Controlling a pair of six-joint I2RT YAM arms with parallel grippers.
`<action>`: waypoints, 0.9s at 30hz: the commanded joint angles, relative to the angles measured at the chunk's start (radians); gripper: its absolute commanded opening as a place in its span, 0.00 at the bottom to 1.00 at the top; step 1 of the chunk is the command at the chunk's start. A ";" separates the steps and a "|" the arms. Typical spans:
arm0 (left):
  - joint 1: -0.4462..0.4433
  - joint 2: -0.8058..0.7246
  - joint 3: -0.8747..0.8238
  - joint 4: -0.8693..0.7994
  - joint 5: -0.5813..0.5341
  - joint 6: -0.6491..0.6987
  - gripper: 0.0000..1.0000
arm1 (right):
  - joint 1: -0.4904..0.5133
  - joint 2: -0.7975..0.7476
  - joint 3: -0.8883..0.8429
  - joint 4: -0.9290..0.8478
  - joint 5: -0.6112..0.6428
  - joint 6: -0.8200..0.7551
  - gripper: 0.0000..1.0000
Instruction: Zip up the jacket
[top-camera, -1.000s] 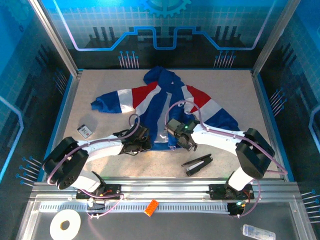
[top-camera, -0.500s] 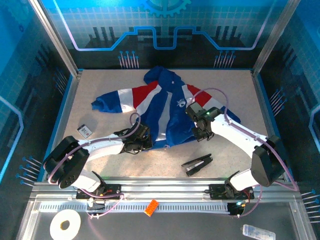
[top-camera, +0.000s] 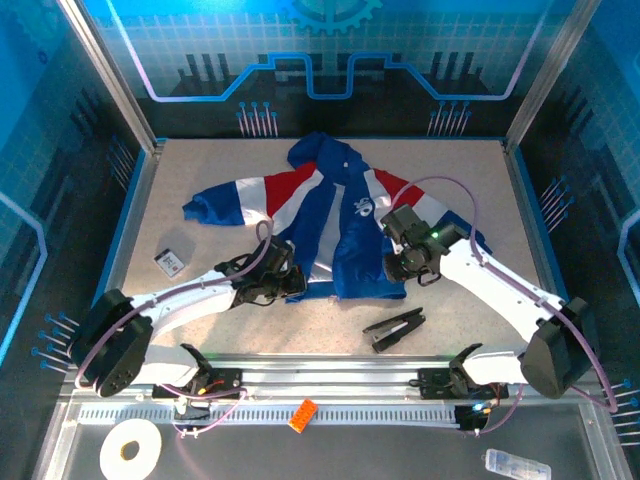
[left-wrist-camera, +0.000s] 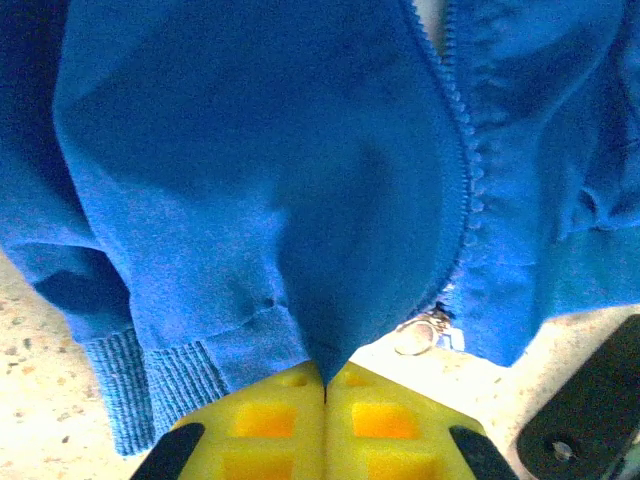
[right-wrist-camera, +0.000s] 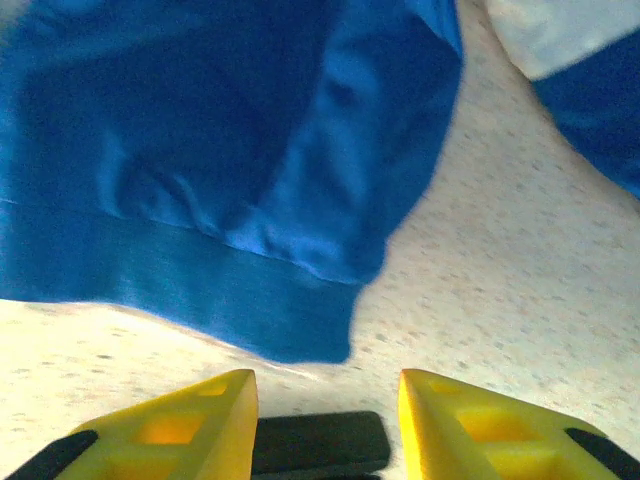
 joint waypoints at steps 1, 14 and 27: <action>0.008 -0.033 0.012 0.001 0.092 0.017 0.00 | 0.038 -0.002 0.024 0.159 -0.167 0.076 0.42; 0.008 -0.104 -0.037 0.089 0.226 0.025 0.00 | 0.140 0.214 -0.003 0.655 -0.545 0.386 0.44; 0.009 -0.114 -0.058 0.105 0.241 0.033 0.00 | 0.148 0.340 -0.010 0.740 -0.636 0.419 0.45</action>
